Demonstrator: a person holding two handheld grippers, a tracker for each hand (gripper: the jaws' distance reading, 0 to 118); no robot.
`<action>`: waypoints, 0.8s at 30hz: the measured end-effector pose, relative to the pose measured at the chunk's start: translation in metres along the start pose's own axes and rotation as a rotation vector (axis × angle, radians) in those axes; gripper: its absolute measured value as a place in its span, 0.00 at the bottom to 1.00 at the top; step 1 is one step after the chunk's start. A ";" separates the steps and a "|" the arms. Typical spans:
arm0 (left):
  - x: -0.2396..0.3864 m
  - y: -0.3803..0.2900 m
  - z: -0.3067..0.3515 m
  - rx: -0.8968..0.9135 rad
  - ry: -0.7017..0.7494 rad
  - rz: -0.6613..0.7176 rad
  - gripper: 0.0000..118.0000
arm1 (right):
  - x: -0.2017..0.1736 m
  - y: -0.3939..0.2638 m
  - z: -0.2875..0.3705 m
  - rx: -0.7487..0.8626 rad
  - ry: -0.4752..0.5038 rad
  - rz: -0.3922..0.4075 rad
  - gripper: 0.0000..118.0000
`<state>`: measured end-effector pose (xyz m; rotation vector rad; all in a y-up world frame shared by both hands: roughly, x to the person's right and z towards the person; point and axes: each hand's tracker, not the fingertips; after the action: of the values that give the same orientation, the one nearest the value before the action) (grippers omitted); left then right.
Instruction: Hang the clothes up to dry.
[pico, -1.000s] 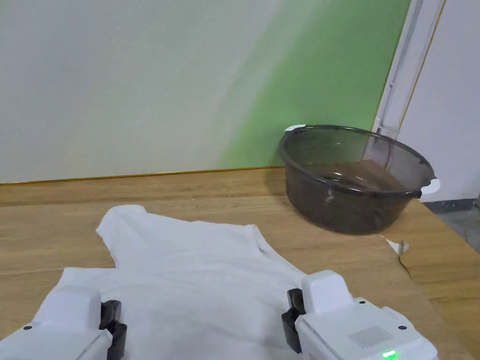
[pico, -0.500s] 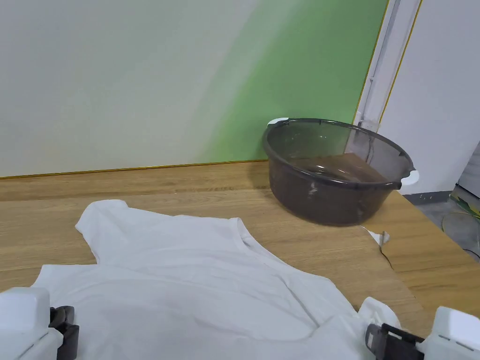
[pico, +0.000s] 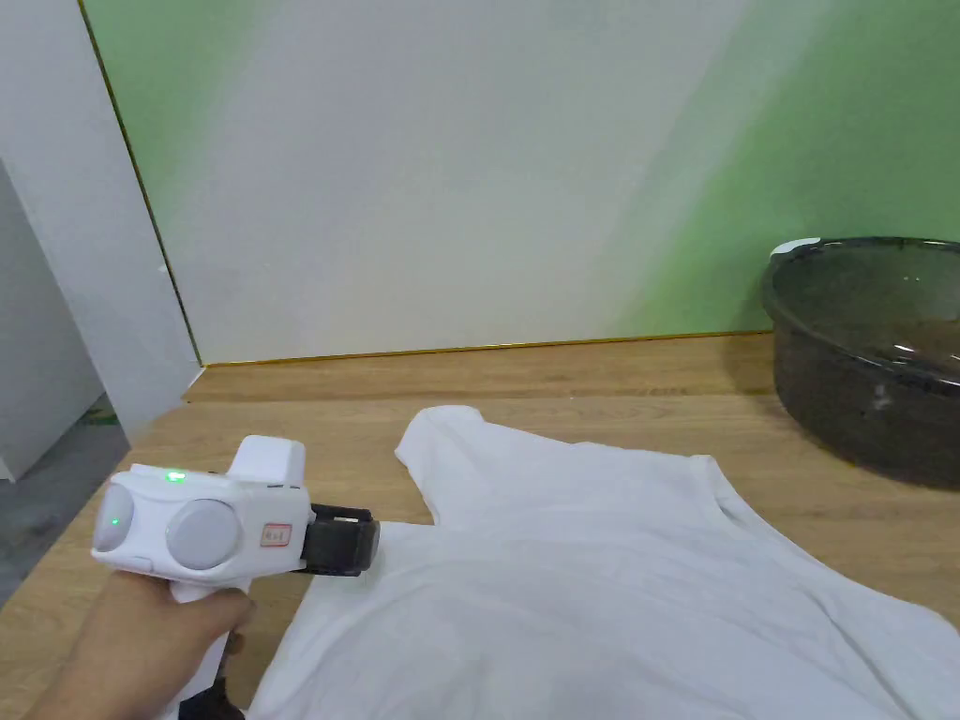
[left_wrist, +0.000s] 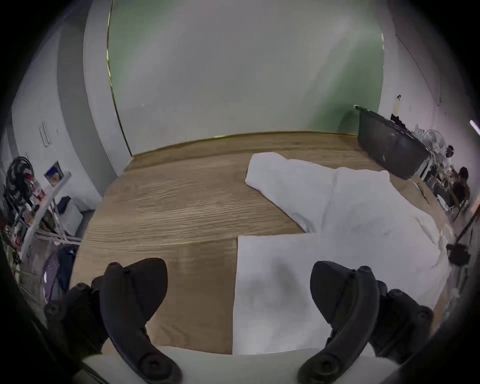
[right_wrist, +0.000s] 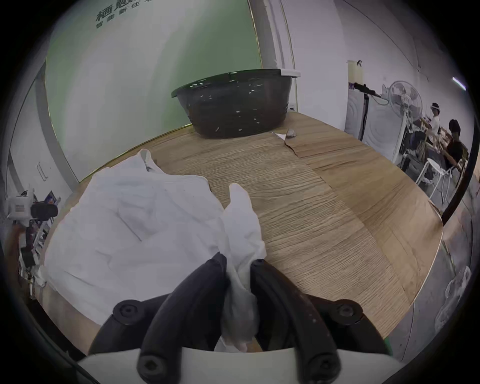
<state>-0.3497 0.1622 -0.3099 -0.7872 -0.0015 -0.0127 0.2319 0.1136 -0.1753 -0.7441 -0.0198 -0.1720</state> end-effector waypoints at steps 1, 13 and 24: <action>-0.003 0.004 -0.009 -0.017 -0.002 0.028 0.94 | 0.000 0.001 0.000 -0.002 0.000 0.005 0.13; 0.031 0.003 -0.056 -0.064 -0.015 -0.010 0.84 | -0.007 0.001 0.001 -0.009 -0.019 0.042 0.13; 0.041 -0.005 -0.034 -0.030 -0.082 -0.037 0.01 | -0.008 0.006 0.001 0.007 -0.016 0.036 0.13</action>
<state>-0.3089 0.1343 -0.3296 -0.8173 -0.0938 -0.0152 0.2253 0.1200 -0.1797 -0.7379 -0.0219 -0.1317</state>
